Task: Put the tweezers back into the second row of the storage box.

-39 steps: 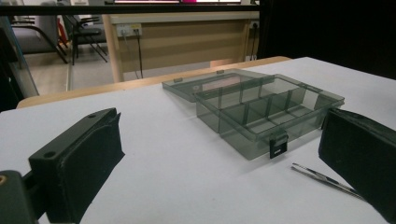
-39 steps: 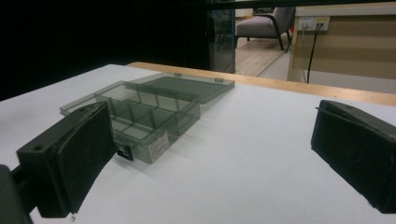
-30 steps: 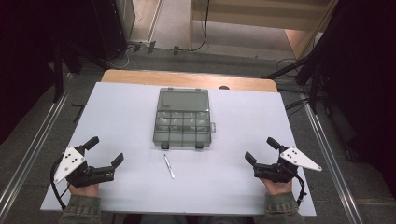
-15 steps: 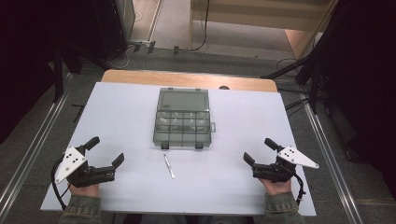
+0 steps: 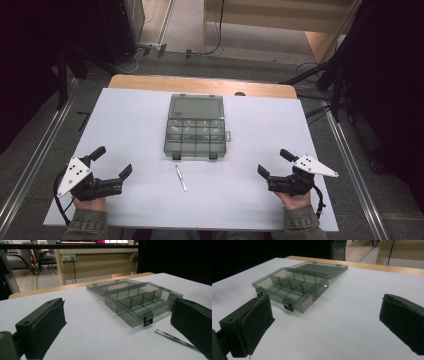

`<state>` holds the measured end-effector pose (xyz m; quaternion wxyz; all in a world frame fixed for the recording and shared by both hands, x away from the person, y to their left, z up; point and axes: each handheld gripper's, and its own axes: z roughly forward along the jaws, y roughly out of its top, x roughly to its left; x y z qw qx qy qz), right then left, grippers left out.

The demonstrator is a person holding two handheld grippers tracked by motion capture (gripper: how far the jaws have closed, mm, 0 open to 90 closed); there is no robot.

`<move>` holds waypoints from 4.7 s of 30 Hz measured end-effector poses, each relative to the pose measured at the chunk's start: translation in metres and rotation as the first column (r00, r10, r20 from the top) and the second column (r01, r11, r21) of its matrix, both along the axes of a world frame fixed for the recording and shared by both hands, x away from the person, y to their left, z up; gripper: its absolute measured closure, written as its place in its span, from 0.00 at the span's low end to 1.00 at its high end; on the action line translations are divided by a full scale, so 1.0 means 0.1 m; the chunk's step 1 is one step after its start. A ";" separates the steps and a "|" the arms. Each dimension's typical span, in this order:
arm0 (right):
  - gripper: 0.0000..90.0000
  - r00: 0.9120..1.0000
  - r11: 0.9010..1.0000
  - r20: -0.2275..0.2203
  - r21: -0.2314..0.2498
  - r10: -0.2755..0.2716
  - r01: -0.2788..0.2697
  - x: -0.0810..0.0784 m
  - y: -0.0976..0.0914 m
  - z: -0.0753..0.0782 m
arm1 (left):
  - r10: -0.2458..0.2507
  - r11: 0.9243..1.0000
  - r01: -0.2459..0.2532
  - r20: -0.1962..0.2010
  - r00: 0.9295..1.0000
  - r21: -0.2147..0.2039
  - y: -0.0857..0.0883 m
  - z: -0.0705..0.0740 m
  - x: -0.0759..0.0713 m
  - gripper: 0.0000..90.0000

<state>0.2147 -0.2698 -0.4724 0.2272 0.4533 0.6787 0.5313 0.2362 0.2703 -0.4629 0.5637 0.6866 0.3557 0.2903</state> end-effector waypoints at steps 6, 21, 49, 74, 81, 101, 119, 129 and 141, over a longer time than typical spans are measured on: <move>0.00 0.999 0.999 -0.048 -0.030 0.019 -0.021 0.10 0.10 0.00 | -0.019 1.000 0.019 -0.005 1.000 0.015 -0.03 -0.01 0.01 0.00; 0.00 0.988 0.988 -0.084 -0.079 0.129 -0.135 0.27 0.43 0.13 | -0.022 1.000 0.022 -0.006 1.000 0.011 -0.03 -0.01 0.01 0.00; 0.00 0.897 0.909 -0.273 -0.137 0.348 -0.394 0.50 1.02 0.17 | -0.037 0.999 0.037 -0.003 0.999 0.024 -0.05 -0.01 0.01 0.00; 0.00 0.833 0.851 -0.415 -0.214 0.365 -0.480 0.70 1.70 0.26 | -0.051 0.998 0.052 -0.006 0.999 0.029 -0.07 -0.01 0.02 0.00; 0.00 0.809 0.824 -0.464 -0.246 0.362 -0.510 0.73 1.89 0.23 | -0.058 0.998 0.058 -0.010 0.998 0.033 -0.08 -0.01 0.02 0.00; 0.11 0.730 0.761 -0.632 -0.331 0.260 -0.558 0.80 2.40 0.04 | -0.059 0.997 0.060 -0.027 0.998 0.039 -0.07 -0.02 0.00 0.00; 0.61 0.762 0.744 -0.625 -0.426 0.169 -0.514 0.80 2.68 -0.02 | -0.070 0.996 0.072 -0.042 0.997 0.043 -0.10 -0.04 0.02 0.00; 0.81 0.744 0.722 -0.654 -0.449 0.136 -0.527 0.83 2.74 -0.05 | -0.069 0.996 0.071 -0.043 0.997 0.045 -0.10 -0.04 0.03 0.00; 0.95 0.736 0.693 -0.663 -0.465 0.141 -0.551 0.81 2.74 -0.03 | -0.074 0.996 0.076 -0.042 0.996 0.043 -0.10 -0.04 0.03 0.00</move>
